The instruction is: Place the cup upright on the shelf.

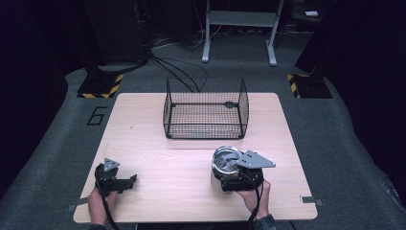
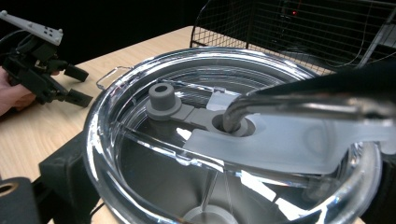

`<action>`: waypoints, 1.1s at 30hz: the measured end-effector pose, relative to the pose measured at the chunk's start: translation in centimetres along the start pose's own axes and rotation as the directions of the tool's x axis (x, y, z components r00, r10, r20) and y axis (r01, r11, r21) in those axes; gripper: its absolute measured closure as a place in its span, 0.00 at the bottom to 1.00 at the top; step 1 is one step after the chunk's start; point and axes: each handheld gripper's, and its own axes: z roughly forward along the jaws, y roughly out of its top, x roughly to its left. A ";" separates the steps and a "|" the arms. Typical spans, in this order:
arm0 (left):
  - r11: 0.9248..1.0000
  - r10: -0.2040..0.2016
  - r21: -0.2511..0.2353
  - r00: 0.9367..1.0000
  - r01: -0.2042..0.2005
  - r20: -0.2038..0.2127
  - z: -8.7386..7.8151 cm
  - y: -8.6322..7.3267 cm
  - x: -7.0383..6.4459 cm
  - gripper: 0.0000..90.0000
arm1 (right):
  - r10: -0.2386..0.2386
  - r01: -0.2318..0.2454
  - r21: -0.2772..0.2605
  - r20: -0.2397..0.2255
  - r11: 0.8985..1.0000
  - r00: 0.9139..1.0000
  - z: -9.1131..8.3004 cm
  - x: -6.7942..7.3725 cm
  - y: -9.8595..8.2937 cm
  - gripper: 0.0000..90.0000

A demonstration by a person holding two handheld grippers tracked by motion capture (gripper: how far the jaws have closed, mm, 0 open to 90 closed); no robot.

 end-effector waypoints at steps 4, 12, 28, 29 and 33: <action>1.000 0.000 0.000 1.000 0.000 0.000 0.0 0.0 0.0 0.00 | 0.007 -0.007 -0.004 0.011 1.000 1.000 0.0 -0.5 0.5 0.04; 1.000 0.001 0.000 1.000 -0.001 0.000 0.0 0.0 0.0 0.00 | 0.013 -0.013 -0.008 0.022 1.000 1.000 0.4 -1.6 1.4 0.04; 1.000 0.001 0.001 1.000 -0.001 0.001 0.0 0.0 0.0 0.00 | 0.006 -0.006 -0.008 0.036 1.000 0.999 1.2 -2.8 3.6 0.04; 1.000 0.001 0.001 1.000 -0.001 0.001 0.0 0.0 0.0 0.00 | -0.001 0.002 -0.009 0.034 1.000 0.999 1.3 -3.0 3.7 0.04; 1.000 0.001 0.001 1.000 -0.001 0.001 0.0 0.0 0.0 0.00 | 0.012 -0.011 -0.010 0.044 1.000 0.999 1.6 -3.3 4.3 0.04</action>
